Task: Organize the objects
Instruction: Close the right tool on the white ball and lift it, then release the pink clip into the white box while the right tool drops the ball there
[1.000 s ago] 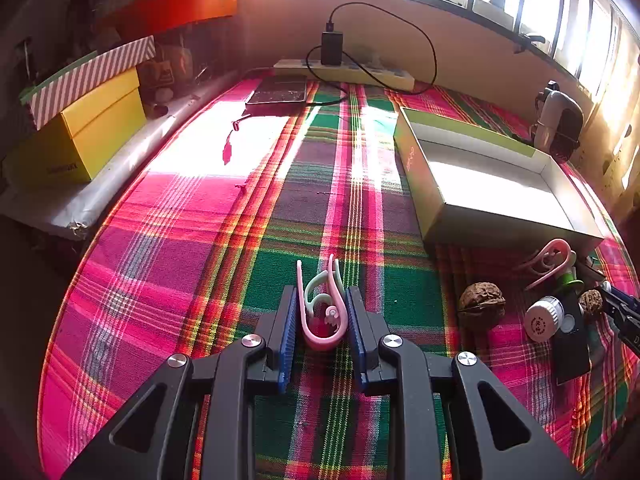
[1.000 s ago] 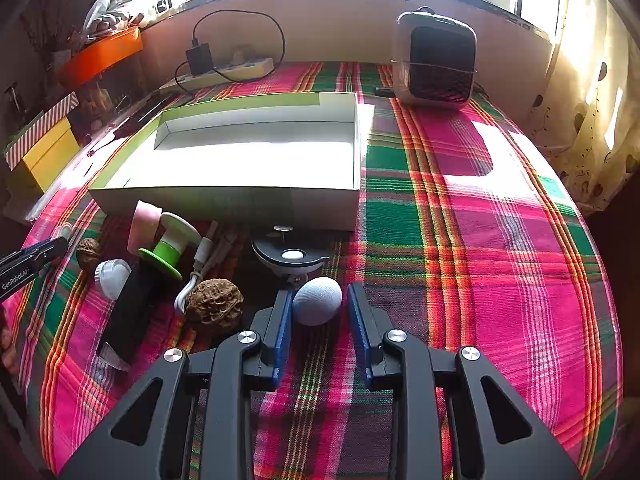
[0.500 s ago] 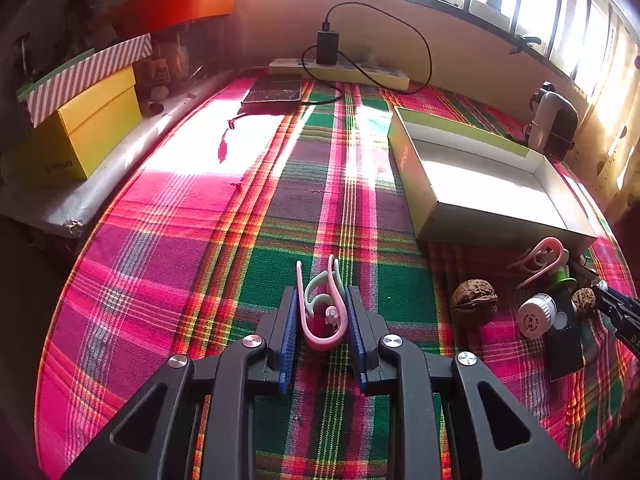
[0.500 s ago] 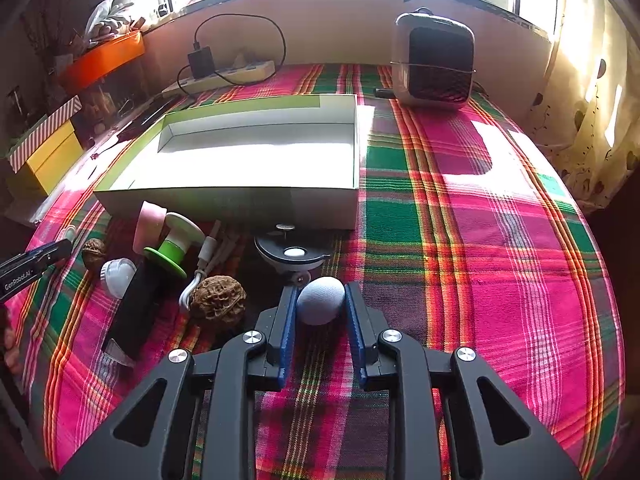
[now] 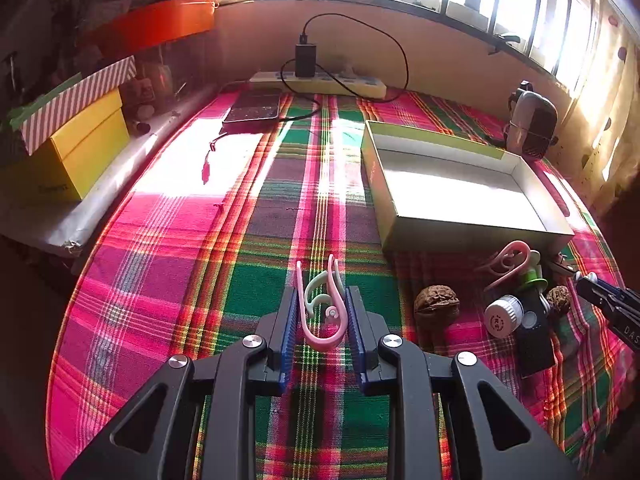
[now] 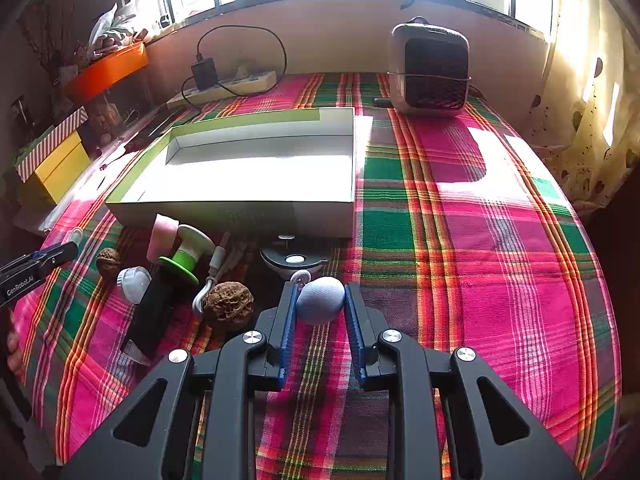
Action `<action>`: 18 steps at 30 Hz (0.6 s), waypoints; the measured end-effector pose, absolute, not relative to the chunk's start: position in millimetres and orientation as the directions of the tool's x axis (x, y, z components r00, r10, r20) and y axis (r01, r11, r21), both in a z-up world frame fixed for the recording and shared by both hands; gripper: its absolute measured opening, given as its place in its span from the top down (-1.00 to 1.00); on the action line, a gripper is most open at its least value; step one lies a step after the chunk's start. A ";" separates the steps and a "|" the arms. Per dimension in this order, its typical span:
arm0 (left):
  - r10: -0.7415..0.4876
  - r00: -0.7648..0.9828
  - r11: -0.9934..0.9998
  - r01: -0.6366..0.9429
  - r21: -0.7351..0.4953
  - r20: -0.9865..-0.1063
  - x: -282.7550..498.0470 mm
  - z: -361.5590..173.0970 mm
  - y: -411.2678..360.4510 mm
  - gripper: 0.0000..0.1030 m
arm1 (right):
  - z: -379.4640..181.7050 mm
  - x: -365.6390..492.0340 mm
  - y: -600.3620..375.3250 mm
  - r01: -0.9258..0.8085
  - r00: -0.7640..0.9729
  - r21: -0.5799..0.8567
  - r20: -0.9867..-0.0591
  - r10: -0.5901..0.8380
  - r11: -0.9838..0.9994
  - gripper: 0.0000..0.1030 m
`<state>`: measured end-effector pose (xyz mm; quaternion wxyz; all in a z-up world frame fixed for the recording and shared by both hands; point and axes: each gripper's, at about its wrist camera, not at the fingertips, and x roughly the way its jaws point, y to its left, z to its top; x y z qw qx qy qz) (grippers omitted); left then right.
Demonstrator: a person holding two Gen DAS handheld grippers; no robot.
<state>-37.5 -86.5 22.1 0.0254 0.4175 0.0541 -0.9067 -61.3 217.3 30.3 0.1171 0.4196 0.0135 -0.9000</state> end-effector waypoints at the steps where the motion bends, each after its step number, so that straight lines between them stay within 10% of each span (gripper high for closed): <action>1: 0.005 -0.655 -0.993 0.084 -0.079 -0.756 -37.7 25.2 -85.0 0.58 | 31.8 -60.8 218.2 0.219 -0.623 0.076 -0.756 -0.199 -0.973 0.53; 18: 0.138 -0.672 -0.990 -0.067 -0.126 -0.727 -79.1 56.5 -47.2 0.58 | 76.1 -83.9 221.0 0.234 -0.684 0.085 -0.694 -0.226 -0.969 0.53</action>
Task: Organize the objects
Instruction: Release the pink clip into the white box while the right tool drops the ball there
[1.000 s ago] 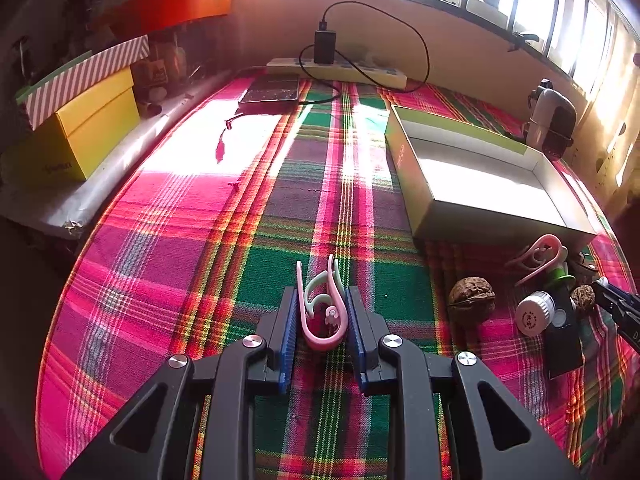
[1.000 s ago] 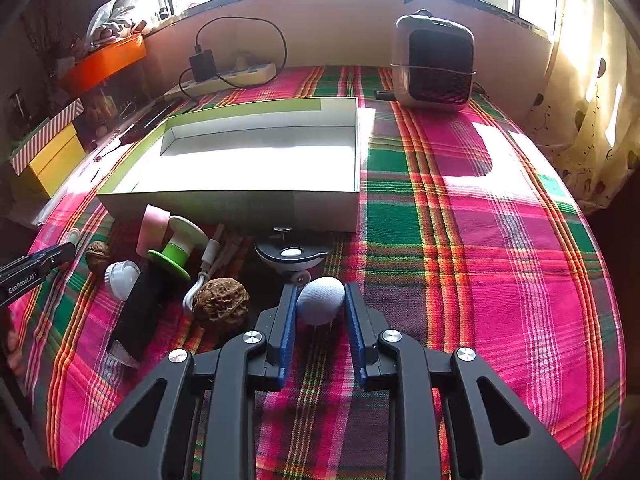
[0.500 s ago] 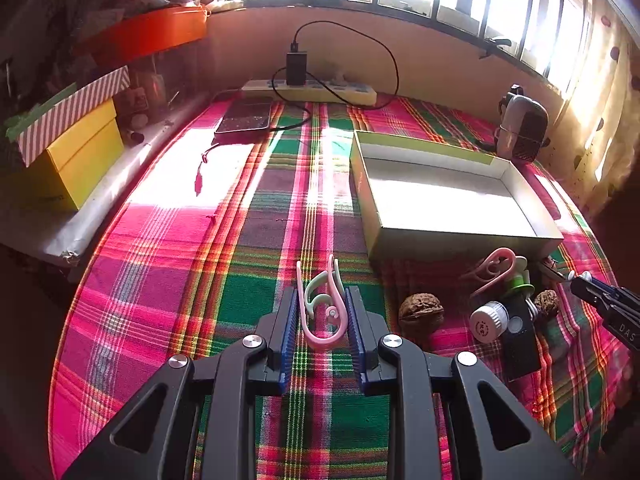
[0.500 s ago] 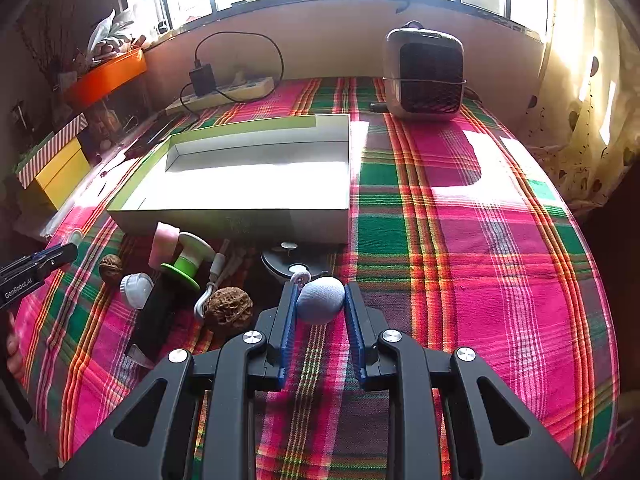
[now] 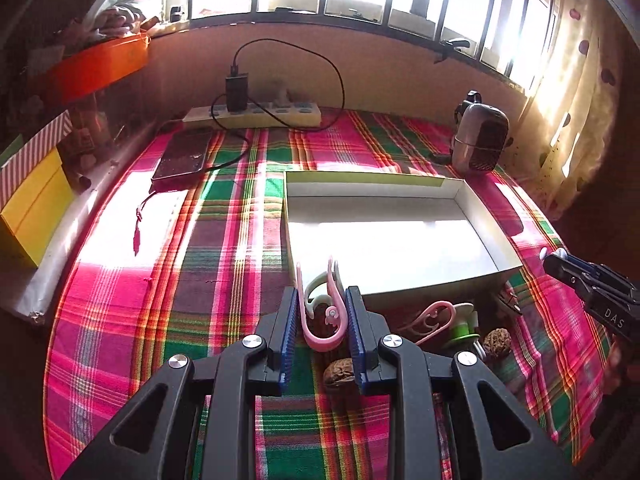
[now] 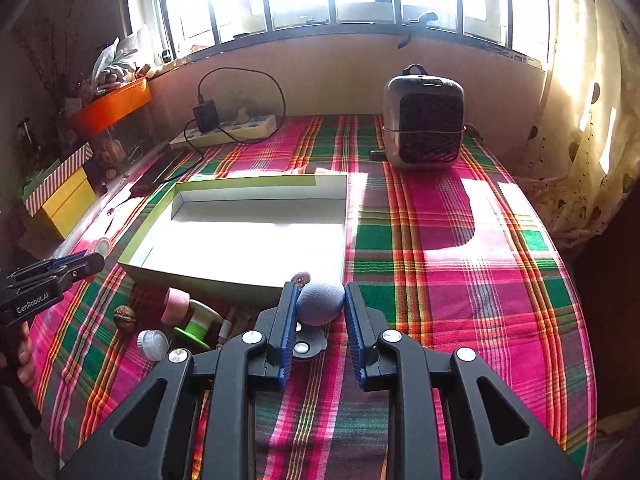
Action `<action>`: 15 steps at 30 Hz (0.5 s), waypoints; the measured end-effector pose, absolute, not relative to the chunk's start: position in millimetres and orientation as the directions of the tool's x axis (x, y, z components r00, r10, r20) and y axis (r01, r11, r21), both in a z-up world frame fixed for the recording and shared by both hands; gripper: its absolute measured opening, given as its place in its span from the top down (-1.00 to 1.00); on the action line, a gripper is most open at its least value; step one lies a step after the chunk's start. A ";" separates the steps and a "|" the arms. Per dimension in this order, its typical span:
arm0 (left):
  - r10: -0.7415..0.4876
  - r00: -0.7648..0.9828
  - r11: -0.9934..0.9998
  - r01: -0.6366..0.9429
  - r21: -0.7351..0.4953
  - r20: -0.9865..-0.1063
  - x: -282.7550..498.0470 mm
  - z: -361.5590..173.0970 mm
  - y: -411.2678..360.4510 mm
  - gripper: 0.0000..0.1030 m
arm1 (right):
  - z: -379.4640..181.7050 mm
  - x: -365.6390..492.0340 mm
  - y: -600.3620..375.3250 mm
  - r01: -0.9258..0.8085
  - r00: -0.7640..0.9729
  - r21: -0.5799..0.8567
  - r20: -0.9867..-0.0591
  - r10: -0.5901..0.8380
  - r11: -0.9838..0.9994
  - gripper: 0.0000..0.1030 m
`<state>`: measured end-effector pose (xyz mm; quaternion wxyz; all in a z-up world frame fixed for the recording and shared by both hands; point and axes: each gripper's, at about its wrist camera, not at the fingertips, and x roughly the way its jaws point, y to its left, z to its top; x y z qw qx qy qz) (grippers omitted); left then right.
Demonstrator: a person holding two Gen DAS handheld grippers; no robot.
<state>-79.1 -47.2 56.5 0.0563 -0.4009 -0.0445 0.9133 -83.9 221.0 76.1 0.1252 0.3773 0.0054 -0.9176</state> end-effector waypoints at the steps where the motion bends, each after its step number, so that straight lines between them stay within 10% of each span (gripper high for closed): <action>1: 0.142 -0.671 -0.989 -0.068 -0.129 -0.728 -83.7 56.4 -44.7 0.58 | 76.7 -88.3 220.2 0.237 -0.683 0.086 -0.693 -0.229 -0.968 0.53; 15: 0.167 -0.641 -0.986 -0.106 -0.130 -0.749 -152.2 39.7 -30.3 0.58 | 66.1 -160.4 198.3 0.275 -0.653 0.090 -0.713 -0.254 -0.957 0.53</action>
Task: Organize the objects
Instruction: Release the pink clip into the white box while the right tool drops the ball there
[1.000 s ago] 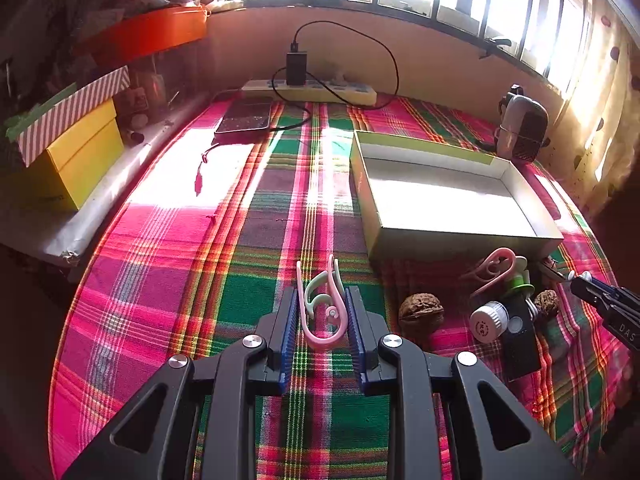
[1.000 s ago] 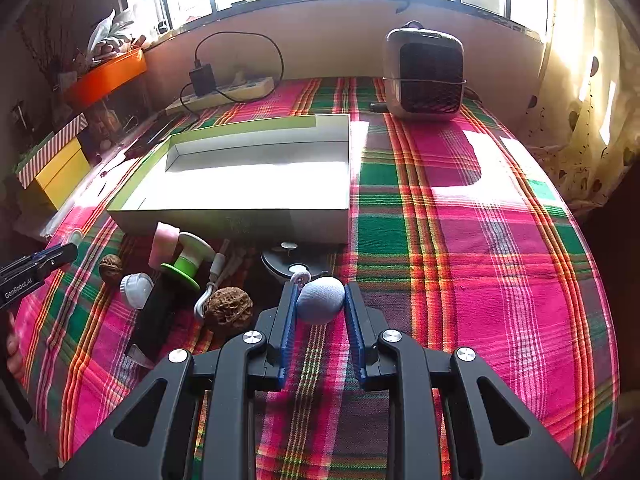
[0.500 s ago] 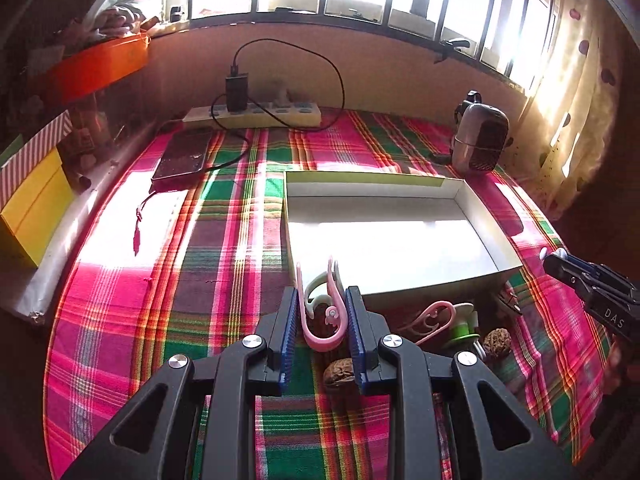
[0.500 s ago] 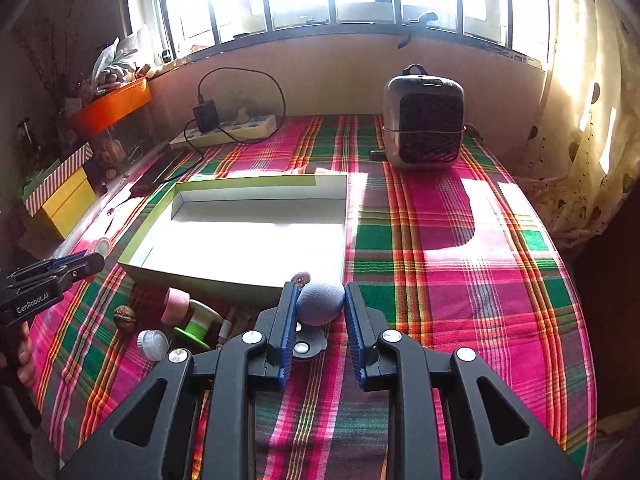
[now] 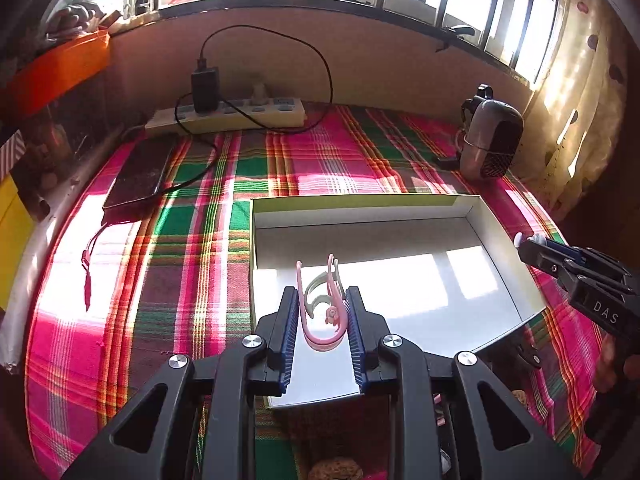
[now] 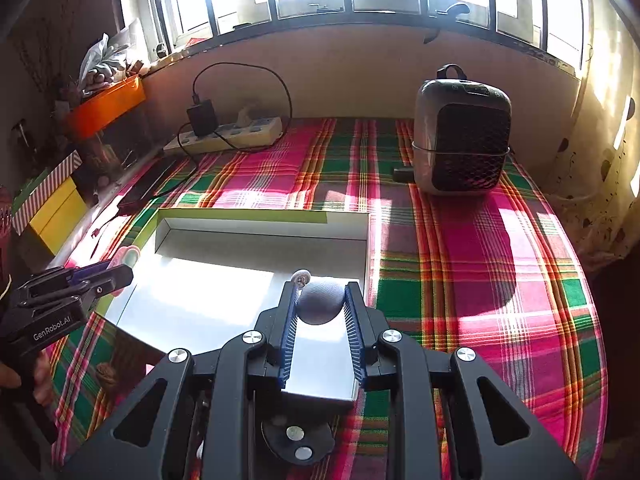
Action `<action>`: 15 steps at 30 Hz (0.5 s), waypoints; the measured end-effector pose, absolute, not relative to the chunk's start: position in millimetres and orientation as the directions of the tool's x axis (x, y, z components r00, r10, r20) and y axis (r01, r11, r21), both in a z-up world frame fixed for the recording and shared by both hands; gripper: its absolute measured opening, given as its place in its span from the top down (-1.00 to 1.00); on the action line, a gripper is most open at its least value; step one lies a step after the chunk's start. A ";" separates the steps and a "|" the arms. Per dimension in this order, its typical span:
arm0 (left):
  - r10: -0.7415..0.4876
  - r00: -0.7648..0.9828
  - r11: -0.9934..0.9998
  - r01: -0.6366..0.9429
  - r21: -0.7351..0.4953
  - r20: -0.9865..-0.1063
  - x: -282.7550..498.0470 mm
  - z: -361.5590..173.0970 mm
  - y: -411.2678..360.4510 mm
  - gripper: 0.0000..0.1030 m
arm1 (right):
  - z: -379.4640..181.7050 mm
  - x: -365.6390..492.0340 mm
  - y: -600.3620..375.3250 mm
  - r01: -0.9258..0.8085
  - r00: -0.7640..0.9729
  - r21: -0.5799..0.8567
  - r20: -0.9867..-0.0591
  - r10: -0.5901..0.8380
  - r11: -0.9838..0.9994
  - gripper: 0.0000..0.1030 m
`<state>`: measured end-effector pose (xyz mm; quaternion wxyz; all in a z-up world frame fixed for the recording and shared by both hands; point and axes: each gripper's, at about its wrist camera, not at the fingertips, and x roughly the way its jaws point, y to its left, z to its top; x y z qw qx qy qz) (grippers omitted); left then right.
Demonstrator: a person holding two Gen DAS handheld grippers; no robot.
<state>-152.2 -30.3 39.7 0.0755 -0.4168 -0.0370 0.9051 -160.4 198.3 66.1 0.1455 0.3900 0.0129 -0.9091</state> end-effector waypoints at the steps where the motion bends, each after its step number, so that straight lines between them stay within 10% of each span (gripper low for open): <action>1: 0.164 -0.639 -0.986 -0.105 -0.126 -0.751 -156.9 38.3 -29.4 0.58 | 63.8 -166.1 197.0 0.280 -0.649 0.087 -0.717 -0.255 -0.956 0.53; 15: 0.145 -0.600 -0.989 -0.106 -0.101 -0.787 -208.6 16.3 -23.1 0.58 | 35.9 -225.6 176.4 0.303 -0.591 0.062 -0.770 -0.239 -0.951 0.53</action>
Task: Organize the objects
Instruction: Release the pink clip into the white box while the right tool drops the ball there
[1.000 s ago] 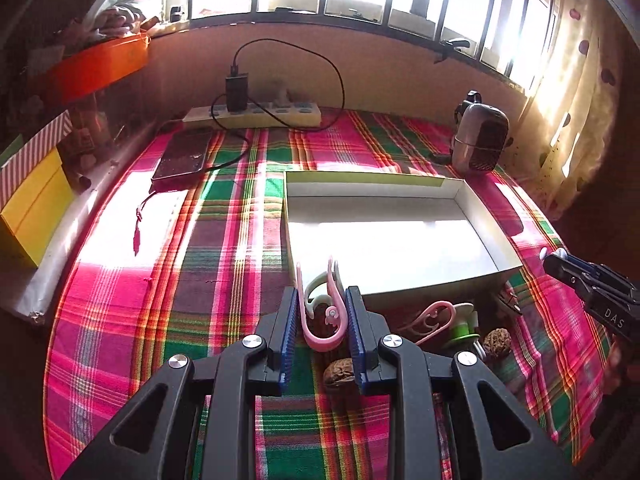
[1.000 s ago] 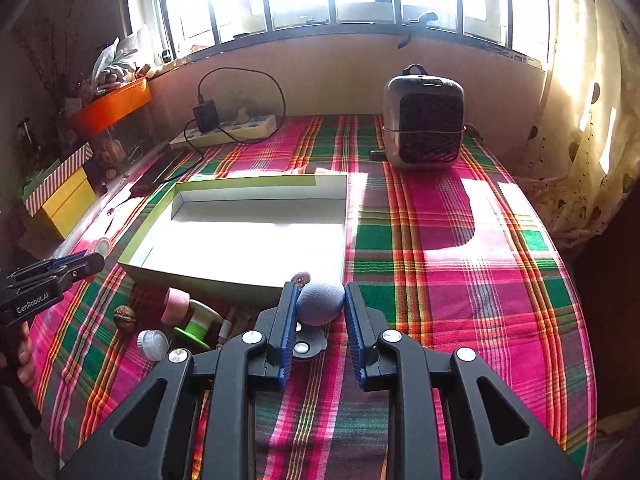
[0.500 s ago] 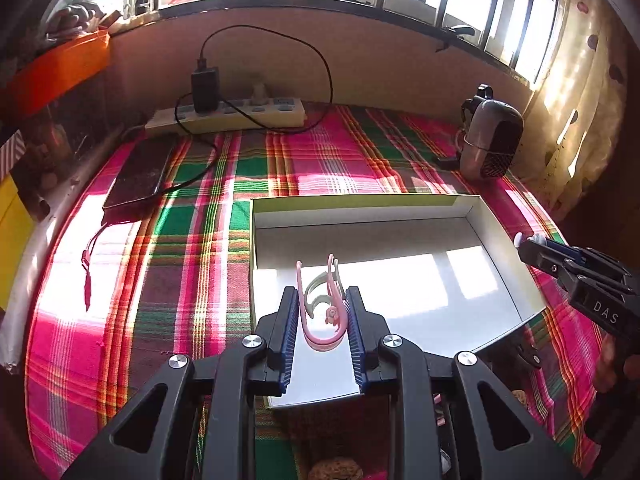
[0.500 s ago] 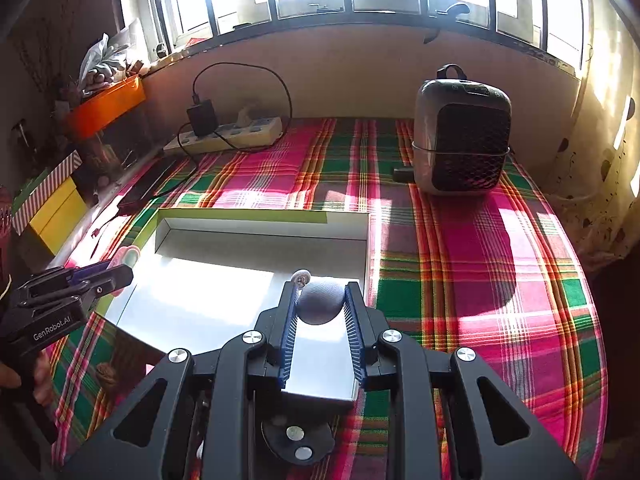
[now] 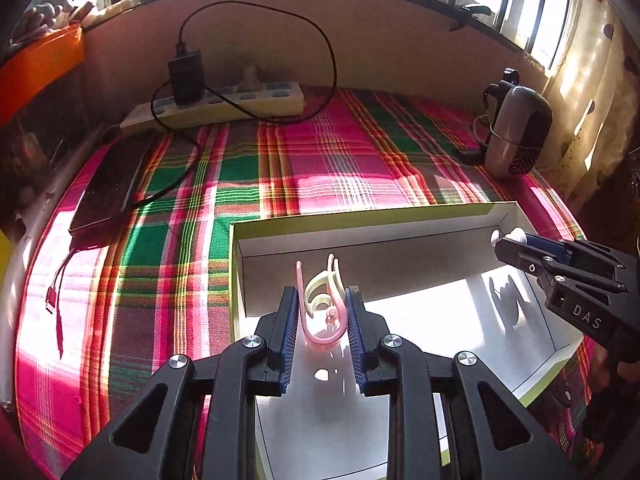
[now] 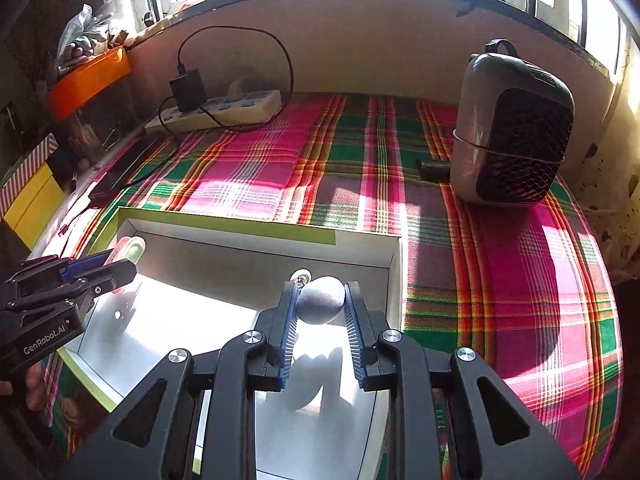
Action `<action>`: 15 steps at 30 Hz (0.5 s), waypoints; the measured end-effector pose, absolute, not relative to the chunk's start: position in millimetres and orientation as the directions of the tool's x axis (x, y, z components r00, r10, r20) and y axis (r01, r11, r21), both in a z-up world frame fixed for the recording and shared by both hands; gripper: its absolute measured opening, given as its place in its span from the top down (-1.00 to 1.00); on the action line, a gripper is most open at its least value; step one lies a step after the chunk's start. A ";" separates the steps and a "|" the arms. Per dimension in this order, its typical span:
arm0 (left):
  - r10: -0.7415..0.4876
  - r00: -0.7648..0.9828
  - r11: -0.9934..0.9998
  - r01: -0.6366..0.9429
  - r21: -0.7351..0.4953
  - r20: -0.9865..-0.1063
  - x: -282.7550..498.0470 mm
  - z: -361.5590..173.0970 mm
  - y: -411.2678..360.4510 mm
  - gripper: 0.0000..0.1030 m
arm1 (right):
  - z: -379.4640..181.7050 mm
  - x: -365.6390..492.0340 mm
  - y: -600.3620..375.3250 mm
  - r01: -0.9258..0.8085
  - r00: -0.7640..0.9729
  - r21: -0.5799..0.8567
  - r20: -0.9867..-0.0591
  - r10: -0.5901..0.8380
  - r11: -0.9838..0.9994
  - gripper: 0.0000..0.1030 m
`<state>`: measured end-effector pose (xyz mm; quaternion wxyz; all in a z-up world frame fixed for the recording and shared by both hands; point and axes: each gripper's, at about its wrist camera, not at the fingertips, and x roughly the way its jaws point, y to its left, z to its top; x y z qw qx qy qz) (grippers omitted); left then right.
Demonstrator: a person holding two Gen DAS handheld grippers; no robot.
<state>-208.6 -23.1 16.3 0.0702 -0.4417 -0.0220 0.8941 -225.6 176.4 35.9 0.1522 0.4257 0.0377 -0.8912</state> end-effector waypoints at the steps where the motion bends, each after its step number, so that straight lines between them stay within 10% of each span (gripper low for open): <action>1: 0.147 -0.598 -0.989 -0.107 -0.103 -0.788 -209.6 15.1 -22.8 0.58 | 34.6 -228.1 175.5 0.302 -0.589 0.061 -0.773 -0.236 -0.951 0.53; 15: 0.129 -0.606 -0.990 -0.123 -0.068 -0.785 -216.2 10.4 -17.8 0.58 | 24.0 -240.5 165.6 0.306 -0.588 0.016 -0.784 -0.202 -0.952 0.53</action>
